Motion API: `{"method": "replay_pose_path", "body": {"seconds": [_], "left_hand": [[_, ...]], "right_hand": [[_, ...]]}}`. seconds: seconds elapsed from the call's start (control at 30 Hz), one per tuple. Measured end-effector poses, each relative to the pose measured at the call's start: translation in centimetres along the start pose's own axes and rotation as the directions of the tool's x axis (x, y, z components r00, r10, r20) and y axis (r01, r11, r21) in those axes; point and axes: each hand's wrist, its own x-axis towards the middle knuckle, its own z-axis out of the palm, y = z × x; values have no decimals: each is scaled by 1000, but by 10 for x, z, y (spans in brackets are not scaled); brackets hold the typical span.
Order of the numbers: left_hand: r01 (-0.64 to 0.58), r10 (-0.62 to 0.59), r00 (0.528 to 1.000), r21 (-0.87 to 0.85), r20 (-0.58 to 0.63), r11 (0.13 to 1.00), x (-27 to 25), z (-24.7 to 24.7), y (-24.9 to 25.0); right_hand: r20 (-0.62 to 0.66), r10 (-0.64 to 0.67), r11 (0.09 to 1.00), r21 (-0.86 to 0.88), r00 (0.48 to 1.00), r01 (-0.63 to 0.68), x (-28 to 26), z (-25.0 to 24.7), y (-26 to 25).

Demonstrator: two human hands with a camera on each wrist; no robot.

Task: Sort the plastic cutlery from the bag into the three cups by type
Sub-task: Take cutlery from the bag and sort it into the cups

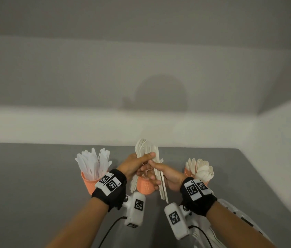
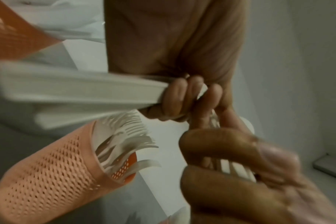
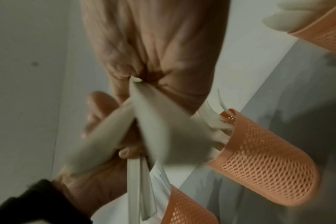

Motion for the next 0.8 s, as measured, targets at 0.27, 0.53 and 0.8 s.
{"method": "replay_pose_path", "body": {"seconds": [0.27, 0.53, 0.8], "left_hand": [[-76, 61, 986, -91, -158, 993, 6, 10, 5], [-93, -17, 952, -341, -306, 935, 5, 24, 18], [-186, 207, 966, 143, -154, 972, -3, 78, 45]], "right_hand": [[-79, -47, 985, -172, 996, 33, -18, -17, -6], [-322, -154, 958, -281, 934, 61, -39, -44, -12], [-266, -149, 893, -451, 953, 14, -45, -43, -32]]}}
